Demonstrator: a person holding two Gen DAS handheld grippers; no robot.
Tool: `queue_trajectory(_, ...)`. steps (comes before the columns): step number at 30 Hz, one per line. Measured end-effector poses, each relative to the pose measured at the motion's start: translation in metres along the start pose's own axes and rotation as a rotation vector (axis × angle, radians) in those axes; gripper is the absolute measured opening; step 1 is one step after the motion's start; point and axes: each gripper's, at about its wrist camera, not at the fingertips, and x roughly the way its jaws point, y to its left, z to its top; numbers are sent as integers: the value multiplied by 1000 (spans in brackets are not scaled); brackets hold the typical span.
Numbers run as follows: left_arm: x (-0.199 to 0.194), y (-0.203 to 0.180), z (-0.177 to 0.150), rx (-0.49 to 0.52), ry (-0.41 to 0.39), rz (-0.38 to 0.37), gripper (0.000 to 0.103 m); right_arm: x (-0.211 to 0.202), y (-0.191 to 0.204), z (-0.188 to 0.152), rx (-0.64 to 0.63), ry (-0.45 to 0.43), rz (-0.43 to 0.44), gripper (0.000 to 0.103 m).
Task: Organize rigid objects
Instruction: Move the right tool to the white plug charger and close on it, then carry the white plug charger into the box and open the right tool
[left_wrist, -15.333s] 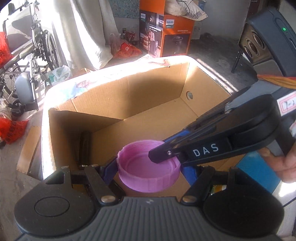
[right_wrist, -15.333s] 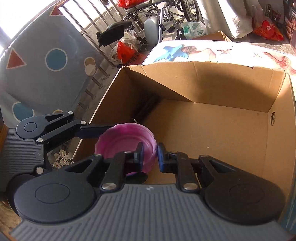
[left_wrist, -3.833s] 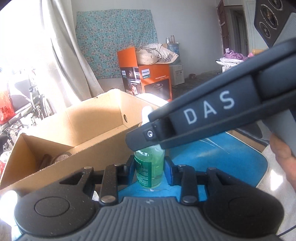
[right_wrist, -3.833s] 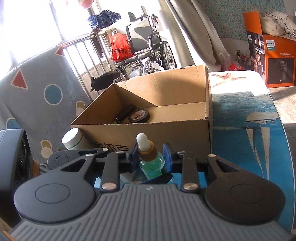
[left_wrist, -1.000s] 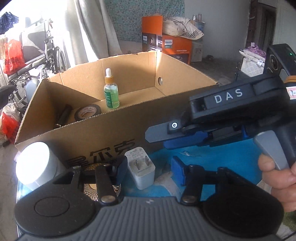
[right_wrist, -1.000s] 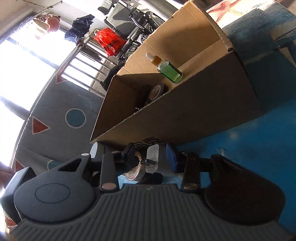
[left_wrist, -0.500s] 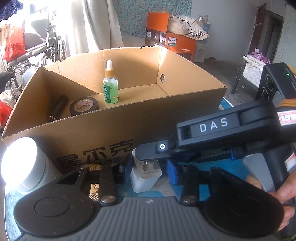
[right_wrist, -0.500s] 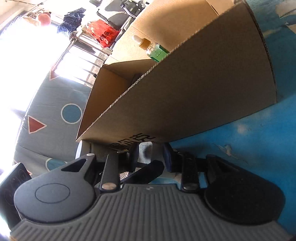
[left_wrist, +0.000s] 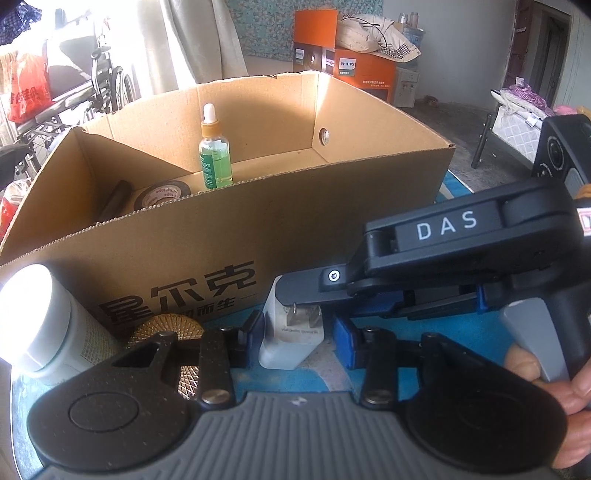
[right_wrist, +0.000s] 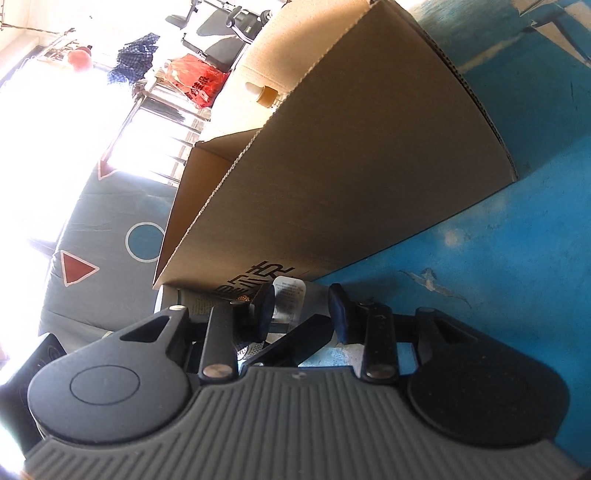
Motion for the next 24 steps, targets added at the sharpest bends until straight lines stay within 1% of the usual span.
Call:
queue_trajectory(3,2,2,-2,-20,9,5,38,1,1,0,-2,5,1,32)
queue_trajectory(5,1,5,-2,-41,15,-10,31,-1,1,-1,-9,0,-6,32)
queue_trajectory(8,-1,5,-4,-71,13,-62,32,-9,2,-1,-17,-15,-21,32)
queue_trajectory(11,-2,-4,-7,-55,7,-83,32,-20,1,-4,-23,-30,-46,32)
queue_trajectory(13,-1,-13,-8,-26,1,-93,32,-27,1,-7,-34,-44,-73,32)
queue_trajectory(17,4,-25,-6,13,3,-87,32,-33,-1,-11,-38,-76,-112,32)
queue_trajectory(21,9,-30,-7,34,-3,-58,30,-37,-8,-12,-28,-95,-103,32)
queue_trajectory(24,9,-29,-7,18,-6,-60,28,-38,-8,-14,-38,-101,-108,31)
